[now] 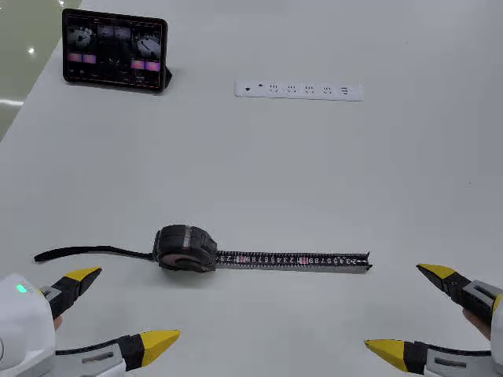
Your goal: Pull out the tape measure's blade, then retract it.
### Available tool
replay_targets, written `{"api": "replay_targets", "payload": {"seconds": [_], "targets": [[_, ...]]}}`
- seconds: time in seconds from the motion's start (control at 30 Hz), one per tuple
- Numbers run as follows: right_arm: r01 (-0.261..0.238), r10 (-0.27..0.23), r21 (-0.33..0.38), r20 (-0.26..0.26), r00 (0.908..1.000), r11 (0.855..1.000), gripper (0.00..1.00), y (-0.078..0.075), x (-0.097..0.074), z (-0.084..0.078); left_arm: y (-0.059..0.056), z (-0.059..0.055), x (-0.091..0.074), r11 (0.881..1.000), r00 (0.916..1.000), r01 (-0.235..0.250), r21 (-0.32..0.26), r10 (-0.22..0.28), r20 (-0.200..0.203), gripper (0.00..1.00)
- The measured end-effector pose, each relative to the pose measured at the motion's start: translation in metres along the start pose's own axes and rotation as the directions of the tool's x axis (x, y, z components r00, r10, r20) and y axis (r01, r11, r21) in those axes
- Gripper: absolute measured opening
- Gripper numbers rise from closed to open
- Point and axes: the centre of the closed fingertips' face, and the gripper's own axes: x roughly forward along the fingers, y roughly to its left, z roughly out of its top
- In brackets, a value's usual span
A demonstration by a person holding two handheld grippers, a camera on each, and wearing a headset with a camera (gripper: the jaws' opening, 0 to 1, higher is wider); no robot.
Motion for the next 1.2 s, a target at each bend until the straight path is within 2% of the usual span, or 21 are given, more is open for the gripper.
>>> {"api": "replay_targets", "payload": {"seconds": [0.17, 0.7, 1.2], "targets": [[-0.014, 0.014, -0.008, -0.004, 0.9999, 1.000, 0.79, -0.004, 0.005, 0.001, 0.000, 0.001, 0.007, 1.000, 0.9999, 0.007, 0.009, -0.007, -0.012, 0.87], [-0.046, 0.046, -0.029, -0.030, 0.9985, 0.999, 0.78, -0.020, 0.020, -0.001, -0.002, 0.019, 0.035, 0.999, 0.9989, 0.046, -0.015, -0.045, 0.008, 0.85], [-0.054, 0.052, -0.034, -0.051, 0.9973, 0.998, 0.78, -0.039, 0.031, -0.002, -0.009, 0.025, 0.062, 0.996, 0.9969, 0.078, -0.035, -0.078, 0.005, 0.84]]}}
